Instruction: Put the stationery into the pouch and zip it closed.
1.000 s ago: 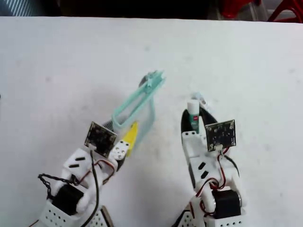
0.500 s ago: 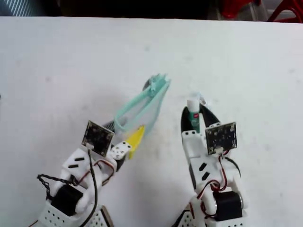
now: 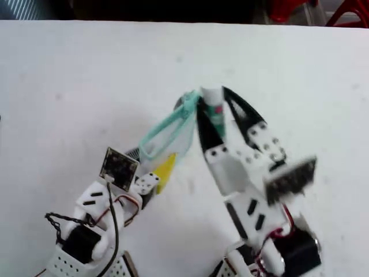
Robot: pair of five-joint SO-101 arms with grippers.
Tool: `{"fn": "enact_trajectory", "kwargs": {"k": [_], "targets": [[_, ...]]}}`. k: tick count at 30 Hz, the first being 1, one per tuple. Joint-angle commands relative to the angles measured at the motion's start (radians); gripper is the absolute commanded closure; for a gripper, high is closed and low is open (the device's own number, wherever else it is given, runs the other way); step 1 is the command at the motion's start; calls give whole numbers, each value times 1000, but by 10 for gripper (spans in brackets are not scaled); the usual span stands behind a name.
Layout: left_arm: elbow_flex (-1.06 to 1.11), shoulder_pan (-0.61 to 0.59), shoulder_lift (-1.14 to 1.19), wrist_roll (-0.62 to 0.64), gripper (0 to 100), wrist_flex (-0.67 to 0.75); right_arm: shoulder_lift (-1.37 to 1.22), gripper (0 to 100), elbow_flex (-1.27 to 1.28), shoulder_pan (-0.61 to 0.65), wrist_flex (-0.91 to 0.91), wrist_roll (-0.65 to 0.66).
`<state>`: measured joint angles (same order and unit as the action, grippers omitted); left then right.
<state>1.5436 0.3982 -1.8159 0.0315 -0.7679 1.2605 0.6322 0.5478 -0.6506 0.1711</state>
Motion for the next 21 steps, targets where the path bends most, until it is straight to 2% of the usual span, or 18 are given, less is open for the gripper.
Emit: {"fn": "enact_trajectory", "kwargs": {"k": [1,6,21], "targets": [[-58,-1,-7,8,797,3,-288,981,-275,91,-42,-11],[-58,-2,-7,6,797,3,-401,981,-316,105,-59,-146],[-61,-2,-7,6,797,3,-401,981,-49,182,166,-150]]}}
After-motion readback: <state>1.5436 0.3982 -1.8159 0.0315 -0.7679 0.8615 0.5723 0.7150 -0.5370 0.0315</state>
